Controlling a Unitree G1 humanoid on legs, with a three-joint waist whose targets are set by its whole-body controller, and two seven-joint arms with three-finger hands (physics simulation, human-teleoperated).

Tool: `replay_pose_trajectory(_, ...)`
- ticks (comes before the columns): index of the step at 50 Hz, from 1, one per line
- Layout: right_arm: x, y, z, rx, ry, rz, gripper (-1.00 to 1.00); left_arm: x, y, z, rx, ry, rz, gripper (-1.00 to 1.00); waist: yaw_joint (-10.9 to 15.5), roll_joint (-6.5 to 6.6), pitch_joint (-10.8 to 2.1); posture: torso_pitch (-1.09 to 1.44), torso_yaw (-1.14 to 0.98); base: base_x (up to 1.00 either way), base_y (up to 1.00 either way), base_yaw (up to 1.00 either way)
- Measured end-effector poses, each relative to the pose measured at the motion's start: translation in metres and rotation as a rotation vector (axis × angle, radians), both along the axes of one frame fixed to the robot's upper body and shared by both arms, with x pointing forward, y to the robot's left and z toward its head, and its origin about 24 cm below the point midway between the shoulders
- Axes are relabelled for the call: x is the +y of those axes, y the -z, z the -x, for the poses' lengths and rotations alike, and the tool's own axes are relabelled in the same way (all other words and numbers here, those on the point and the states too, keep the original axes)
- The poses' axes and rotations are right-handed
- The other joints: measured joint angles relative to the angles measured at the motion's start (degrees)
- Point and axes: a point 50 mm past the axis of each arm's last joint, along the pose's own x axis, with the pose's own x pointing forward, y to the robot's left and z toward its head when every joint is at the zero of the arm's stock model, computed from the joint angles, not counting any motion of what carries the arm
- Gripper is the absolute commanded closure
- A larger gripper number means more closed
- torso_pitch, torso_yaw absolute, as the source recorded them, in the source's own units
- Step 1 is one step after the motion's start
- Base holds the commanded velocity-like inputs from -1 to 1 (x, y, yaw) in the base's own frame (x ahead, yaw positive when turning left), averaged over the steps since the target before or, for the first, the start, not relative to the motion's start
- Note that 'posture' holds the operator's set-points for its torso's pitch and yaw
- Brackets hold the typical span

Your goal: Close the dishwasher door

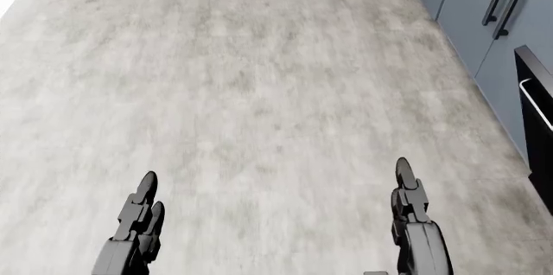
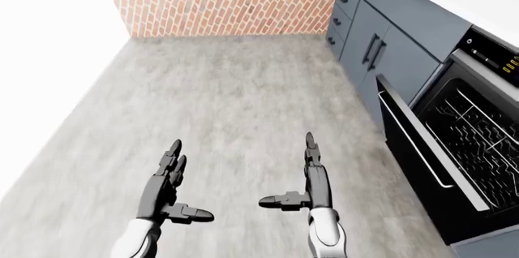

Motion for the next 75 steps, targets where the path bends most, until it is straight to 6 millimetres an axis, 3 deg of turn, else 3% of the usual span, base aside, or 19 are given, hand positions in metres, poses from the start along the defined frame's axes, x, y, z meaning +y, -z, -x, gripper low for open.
replay_pose_trajectory(4,0.003,0.002,0.0,0.008,-0.014,0.004,-1.0,0.001,-0.001,0.0,-0.008,-0.006,-0.002,-1.0,0.64,2.47,-0.33,0.0,0.0,0.0,-0.41,0.0)
replay_pose_trajectory(7,0.002,0.0,0.0,0.004,-0.01,0.008,-1.0,0.0,-0.006,-0.002,-0.035,0.0,-0.001,-1.0,0.93,2.68,-0.18,0.0,0.0,0.0,-0.54,0.0)
replay_pose_trajectory(13,0.005,-0.001,0.0,0.0,-0.02,0.01,-1.0,0.003,-0.003,0.0,-0.019,-0.007,-0.005,-1.0,1.68,-0.4,0.98,0.0,0.0,0.0,-0.67,0.0)
replay_pose_trajectory(16,0.003,-0.002,0.0,-0.003,-0.022,0.017,-1.0,0.001,-0.003,0.0,-0.014,-0.008,0.0,-1.0,1.15,-3.67,0.16,0.0,0.0,0.0,-0.55,0.0)
replay_pose_trajectory(20,-0.008,0.003,0.004,0.031,0.024,0.032,-1.0,-0.01,0.001,0.001,0.004,0.038,0.015,-1.0,-0.35,-3.05,0.34,0.0,0.0,0.0,-0.51,0.0)
replay_pose_trajectory(26,0.0,0.001,0.0,0.014,-0.006,0.021,-1.0,-0.003,-0.004,-0.001,-0.025,0.015,0.003,-1.0,0.2,0.31,1.28,0.0,0.0,0.0,-0.5,0.0)
replay_pose_trajectory(38,0.0,-0.002,0.0,0.003,-0.004,0.022,-1.0,-0.005,-0.003,-0.001,-0.02,0.022,0.001,-1.0,0.41,1.89,0.9,0.0,0.0,0.0,-0.5,0.0)
replay_pose_trajectory(40,0.004,0.001,0.0,0.015,-0.018,0.014,-1.0,-0.001,-0.001,0.0,-0.011,0.008,-0.004,-1.0,1.08,1.17,1.12,0.0,0.0,0.0,-0.49,0.0)
replay_pose_trajectory(43,0.007,0.006,0.002,0.044,-0.031,0.012,-1.0,0.003,0.004,0.002,0.017,-0.007,-0.009,-1.0,1.26,2.86,0.13,0.0,0.0,0.0,-0.47,0.0)
replay_pose_trajectory(46,0.007,-0.001,0.0,0.016,-0.03,0.016,-1.0,0.003,-0.003,0.0,-0.018,-0.007,-0.011,-1.0,1.43,0.77,0.67,0.0,0.0,0.0,-0.45,0.0)
replay_pose_trajectory(48,0.006,-0.004,-0.001,-0.004,-0.028,0.019,-1.0,0.002,-0.008,-0.002,-0.041,-0.003,-0.009,-1.0,0.85,-2.21,0.49,0.0,0.0,0.0,-0.41,0.0)
replay_pose_trajectory(51,-0.005,0.0,0.0,0.019,0.009,0.039,-1.0,-0.01,-0.003,-0.001,-0.018,0.036,0.014,-1.0,-0.82,-2.84,0.35,0.0,0.0,0.0,-0.39,0.0)
replay_pose_trajectory(53,-0.007,0.001,0.001,0.025,0.024,0.041,-1.0,-0.012,0.0,0.0,-0.004,0.05,0.016,-1.0,-1.02,-2.18,0.36,0.0,0.0,0.0,-0.4,0.0)
replay_pose_trajectory(61,0.001,-0.001,0.0,0.014,-0.012,0.029,-1.0,-0.004,-0.005,0.0,-0.029,0.014,0.003,-1.0,0.32,4.64,1.8,0.0,0.0,0.0,-0.4,0.0)
replay_pose_trajectory(62,0.003,-0.001,0.0,0.011,-0.015,0.024,-1.0,-0.002,-0.005,0.0,-0.031,0.013,-0.002,-1.0,0.8,4.66,1.6,0.0,0.0,0.0,-0.4,0.0)
replay_pose_trajectory(67,0.007,0.005,0.002,0.042,-0.032,0.017,-1.0,0.002,0.002,0.003,0.009,-0.005,-0.008,-1.0,1.29,3.63,0.57,0.0,0.0,0.0,-0.38,0.0)
replay_pose_trajectory(72,0.005,-0.004,-0.001,-0.002,-0.023,0.021,-1.0,0.0,-0.006,0.001,-0.028,0.004,-0.005,-1.0,1.31,-0.58,0.82,0.0,0.0,0.0,-0.36,0.0)
replay_pose_trajectory(74,0.005,-0.005,-0.001,-0.01,-0.025,0.021,-1.0,0.0,-0.008,0.0,-0.039,0.005,-0.005,-1.0,0.81,-3.52,0.07,0.0,0.0,0.0,-0.37,0.0)
replay_pose_trajectory(75,0.003,-0.003,-0.001,-0.003,-0.021,0.03,-1.0,-0.003,-0.007,0.0,-0.035,0.01,0.005,-1.0,0.24,-2.97,0.09,0.0,0.0,0.0,-0.38,0.0)
